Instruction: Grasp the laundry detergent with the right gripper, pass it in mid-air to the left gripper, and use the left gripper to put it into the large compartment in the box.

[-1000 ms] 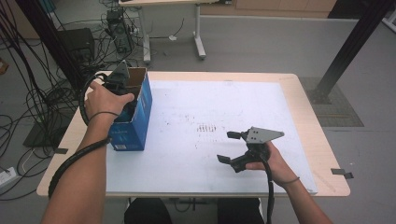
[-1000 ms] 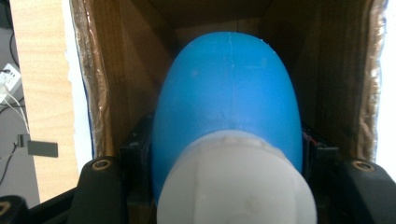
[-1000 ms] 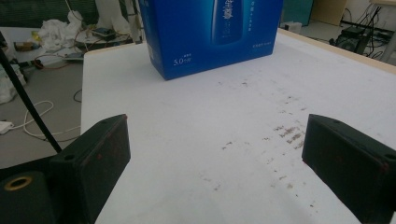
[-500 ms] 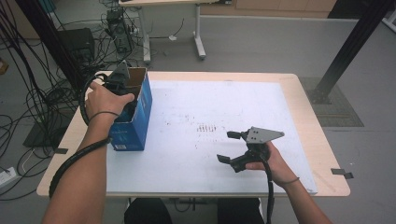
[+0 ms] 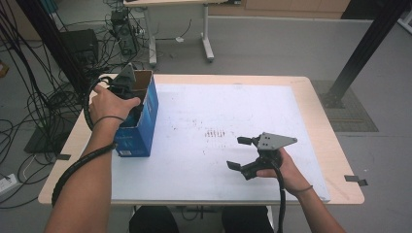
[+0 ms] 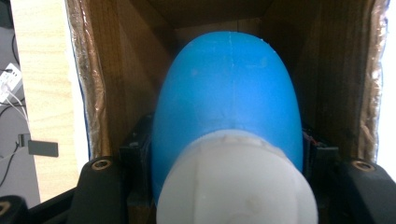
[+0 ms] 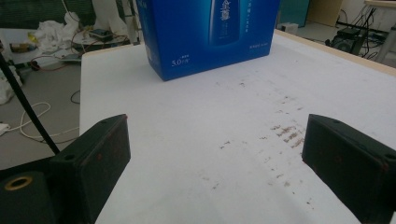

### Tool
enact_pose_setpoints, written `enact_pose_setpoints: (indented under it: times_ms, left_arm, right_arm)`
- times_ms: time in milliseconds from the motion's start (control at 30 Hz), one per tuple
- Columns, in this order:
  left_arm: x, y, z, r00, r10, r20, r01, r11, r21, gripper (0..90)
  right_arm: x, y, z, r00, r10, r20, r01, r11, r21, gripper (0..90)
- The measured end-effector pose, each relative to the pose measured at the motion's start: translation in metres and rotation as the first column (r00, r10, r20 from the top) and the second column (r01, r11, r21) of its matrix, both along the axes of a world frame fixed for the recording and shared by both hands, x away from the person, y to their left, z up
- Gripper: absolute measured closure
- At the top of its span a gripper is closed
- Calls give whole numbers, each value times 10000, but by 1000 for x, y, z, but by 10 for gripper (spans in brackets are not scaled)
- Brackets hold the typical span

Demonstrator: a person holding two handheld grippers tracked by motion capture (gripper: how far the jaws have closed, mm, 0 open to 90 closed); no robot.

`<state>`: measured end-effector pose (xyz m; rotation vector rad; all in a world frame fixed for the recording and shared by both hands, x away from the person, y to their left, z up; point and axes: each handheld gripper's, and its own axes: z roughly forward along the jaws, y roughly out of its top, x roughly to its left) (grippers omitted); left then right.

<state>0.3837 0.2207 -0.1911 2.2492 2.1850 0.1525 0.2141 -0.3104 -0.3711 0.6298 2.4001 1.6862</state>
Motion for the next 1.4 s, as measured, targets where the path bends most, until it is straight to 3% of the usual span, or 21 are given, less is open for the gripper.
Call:
enact_pose_setpoints:
  times_ms: [1400]
  left_arm:
    - [-1,4,0,9999,104,-2,-104,9999,-87,376]
  right_arm:
    - [0,-2,1,10000,-90,-1,90,9999,-63,77]
